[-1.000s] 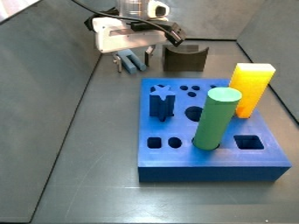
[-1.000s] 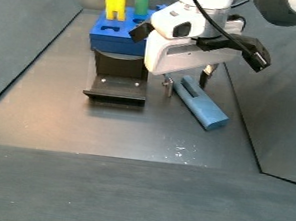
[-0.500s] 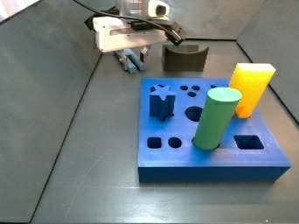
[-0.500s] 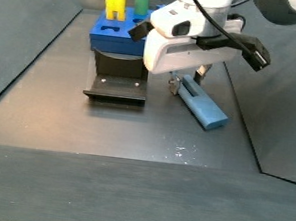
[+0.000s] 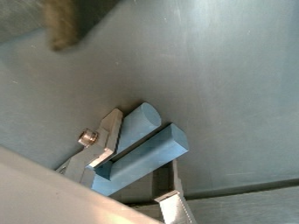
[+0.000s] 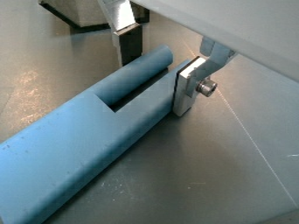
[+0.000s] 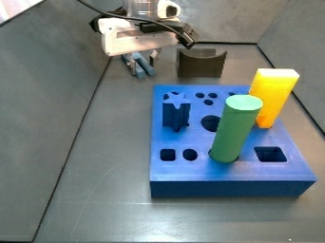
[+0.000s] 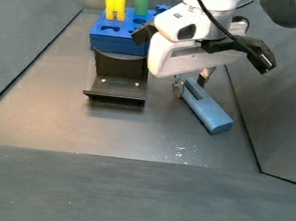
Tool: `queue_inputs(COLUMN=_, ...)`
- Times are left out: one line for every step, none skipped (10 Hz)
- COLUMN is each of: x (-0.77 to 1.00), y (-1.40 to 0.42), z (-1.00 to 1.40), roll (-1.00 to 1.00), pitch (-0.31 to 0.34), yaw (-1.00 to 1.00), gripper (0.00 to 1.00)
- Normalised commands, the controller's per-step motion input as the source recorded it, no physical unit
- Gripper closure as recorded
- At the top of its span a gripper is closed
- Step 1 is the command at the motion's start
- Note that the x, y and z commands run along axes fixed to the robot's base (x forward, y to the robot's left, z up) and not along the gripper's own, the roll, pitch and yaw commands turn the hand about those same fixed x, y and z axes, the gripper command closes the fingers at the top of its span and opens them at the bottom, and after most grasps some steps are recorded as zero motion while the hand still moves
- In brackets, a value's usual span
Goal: Pick up the square-circle object. Move up. Rotate the square-circle object. Place the square-circle object on the fixture. Regrasp the square-circle object. Move to above the board. Insert the square-circle object.
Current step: Pick up the square-circle object, then move up, then rotate the square-circle object.
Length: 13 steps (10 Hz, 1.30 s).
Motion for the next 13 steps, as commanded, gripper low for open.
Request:
queue_inputs(x=0.00, y=0.00, z=0.00, roll=0.00, pitch=0.000, yaw=0.00, gripper=1.00)
queue_inputs(x=0.00, y=0.00, z=0.00, roll=0.00, pitch=0.000, yaw=0.00, gripper=1.00)
queue_inputs(x=0.00, y=0.00, z=0.83, roll=0.00, pitch=0.000, yaw=0.00, gripper=1.00)
queue_inputs(x=0.00, y=-0.05, z=0.83, roll=-0.01, pitch=0.000, yaw=0.04, gripper=1.00)
queue_inputs(x=-0.02, y=-0.06, z=0.73, roll=-0.01, pitch=0.027, yaw=0.05, gripper=1.00)
queue_inputs(x=-0.02, y=-0.04, z=0.60, roll=0.00, pitch=0.035, yaw=0.05, gripper=1.00)
queue_inputs(x=-0.01, y=-0.03, z=0.40, roll=0.00, pitch=0.044, yaw=0.05, gripper=1.00)
queue_inputs(x=-0.01, y=-0.02, z=0.30, roll=0.01, pitch=0.045, yaw=0.04, gripper=1.00)
queue_inputs(x=0.00, y=1.00, z=0.82, roll=0.00, pitch=0.000, yaw=0.00, gripper=1.00)
queue_inputs(x=0.00, y=0.99, z=0.78, roll=0.00, pitch=0.008, yaw=-0.01, gripper=1.00)
queue_inputs(x=-0.01, y=0.74, z=0.63, roll=-0.02, pitch=0.032, yaw=-0.03, gripper=1.00)
queue_inputs(x=0.00, y=0.59, z=0.54, roll=-0.03, pitch=0.038, yaw=-0.02, gripper=1.00)
queue_inputs(x=0.01, y=0.30, z=0.33, roll=-0.05, pitch=0.059, yaw=-0.02, gripper=1.00)
